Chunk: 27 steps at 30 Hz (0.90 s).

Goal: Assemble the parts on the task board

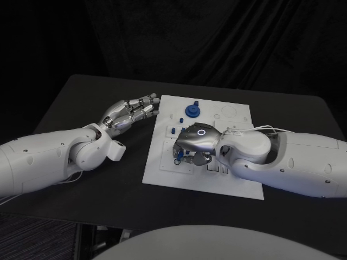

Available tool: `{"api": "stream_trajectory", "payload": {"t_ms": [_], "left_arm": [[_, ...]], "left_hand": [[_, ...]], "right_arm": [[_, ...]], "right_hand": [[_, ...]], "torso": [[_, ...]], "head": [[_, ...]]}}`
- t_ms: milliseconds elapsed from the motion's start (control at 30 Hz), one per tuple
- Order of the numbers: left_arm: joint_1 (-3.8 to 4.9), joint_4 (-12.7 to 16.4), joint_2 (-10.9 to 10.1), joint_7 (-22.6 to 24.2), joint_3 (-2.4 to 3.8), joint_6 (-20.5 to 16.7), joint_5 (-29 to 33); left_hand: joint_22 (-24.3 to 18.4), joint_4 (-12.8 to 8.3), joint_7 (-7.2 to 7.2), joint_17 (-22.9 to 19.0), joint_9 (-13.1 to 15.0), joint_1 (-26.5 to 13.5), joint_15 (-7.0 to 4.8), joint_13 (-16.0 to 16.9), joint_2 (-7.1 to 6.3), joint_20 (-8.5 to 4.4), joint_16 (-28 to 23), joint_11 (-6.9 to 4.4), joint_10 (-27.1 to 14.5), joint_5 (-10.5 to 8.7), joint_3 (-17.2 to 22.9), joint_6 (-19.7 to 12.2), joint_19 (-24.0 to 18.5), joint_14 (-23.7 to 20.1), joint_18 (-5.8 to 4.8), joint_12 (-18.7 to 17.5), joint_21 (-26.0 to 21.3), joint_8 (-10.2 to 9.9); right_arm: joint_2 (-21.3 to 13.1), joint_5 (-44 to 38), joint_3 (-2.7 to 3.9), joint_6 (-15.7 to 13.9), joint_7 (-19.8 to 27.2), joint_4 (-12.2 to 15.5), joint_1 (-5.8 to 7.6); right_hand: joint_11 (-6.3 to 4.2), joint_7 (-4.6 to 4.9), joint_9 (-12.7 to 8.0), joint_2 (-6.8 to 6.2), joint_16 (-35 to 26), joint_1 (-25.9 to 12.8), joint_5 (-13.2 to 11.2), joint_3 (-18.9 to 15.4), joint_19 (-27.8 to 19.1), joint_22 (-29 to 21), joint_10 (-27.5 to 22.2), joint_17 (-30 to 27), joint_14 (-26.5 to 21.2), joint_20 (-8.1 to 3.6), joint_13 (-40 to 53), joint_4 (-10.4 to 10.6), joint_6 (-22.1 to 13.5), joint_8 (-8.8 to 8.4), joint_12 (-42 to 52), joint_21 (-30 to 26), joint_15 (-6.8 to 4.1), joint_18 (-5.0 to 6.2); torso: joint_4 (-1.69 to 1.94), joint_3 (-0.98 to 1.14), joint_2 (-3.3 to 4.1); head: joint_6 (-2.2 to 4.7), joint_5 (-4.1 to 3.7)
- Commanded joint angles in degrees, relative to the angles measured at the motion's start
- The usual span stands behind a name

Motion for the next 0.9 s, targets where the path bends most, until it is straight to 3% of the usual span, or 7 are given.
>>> {"api": "stream_trajectory", "payload": {"t_ms": [33, 333, 900], "left_arm": [[-0.11, 0.0, 0.1, 0.4, 0.05, 0.9, 0.1], [-0.11, -0.2, 0.3, 0.1, 0.06, 1.2, 0.1], [-0.13, -0.4, 0.5, -0.1, 0.06, 1.5, 0.1]], "left_hand": [[0.0, -0.3, 0.01, 0.0, 0.0, 0.4, -0.01, 0.1, -0.02, -0.05, 0.1, 0.37, 0.2, 0.24, 0.1, 0.3, 0.2, -0.1, -0.59, 0.3, 0.1, 0.4], [-0.1, -0.3, 0.06, 0.0, 0.1, 0.4, -0.04, 0.1, 0.06, -0.05, 0.1, 0.43, 0.2, 0.27, 0.2, 0.5, 0.2, -0.1, -0.61, 0.3, 0.1, 0.4], [-0.2, -0.3, 0.13, 0.0, 0.1, 0.4, -0.09, 0.1, 0.17, -0.05, 0.1, 0.51, 0.2, 0.29, 0.3, 0.7, 0.1, -0.2, -0.63, 0.3, 0.1, 0.5]], "right_arm": [[0.1, -1.2, 0.03, 0.8, 0.2, 0.0, -0.33], [0.5, -1.2, 0.03, 0.1, 0.3, 0.0, -0.82], [0.8, -1.3, 0.04, 0.3, 0.1, 0.0, -1.04]], "right_hand": [[-0.29, 0.51, 0.0, -0.04, -0.2, 0.3, 0.4, 0.4, 0.1, 6.7, 0.8, 0.0, 0.0, 0.04, 0.1, -0.1, -0.1, -0.23, 0.1, -0.3, 0.14, -0.75], [-0.32, 0.53, 0.0, -0.17, -0.1, 0.2, 0.3, 0.5, 0.0, 6.7, 1.1, 0.1, 0.0, 0.07, 0.1, -0.1, -0.1, -0.35, 0.2, -0.2, 0.14, -0.76], [-0.35, 0.55, 0.0, -0.22, -0.1, 0.1, 0.3, 0.5, 0.0, 6.7, 1.3, 0.2, 0.0, 0.08, 0.2, -0.2, -0.1, -0.45, 0.3, -0.1, 0.13, -0.75]], "torso": [[-0.11, -0.07, 0.04], [-0.16, 0.08, -0.07], [-0.20, 0.01, -0.12]], "head": [[-0.01, 0.07], [-0.01, 0.04], [-0.01, 0.03]]}}
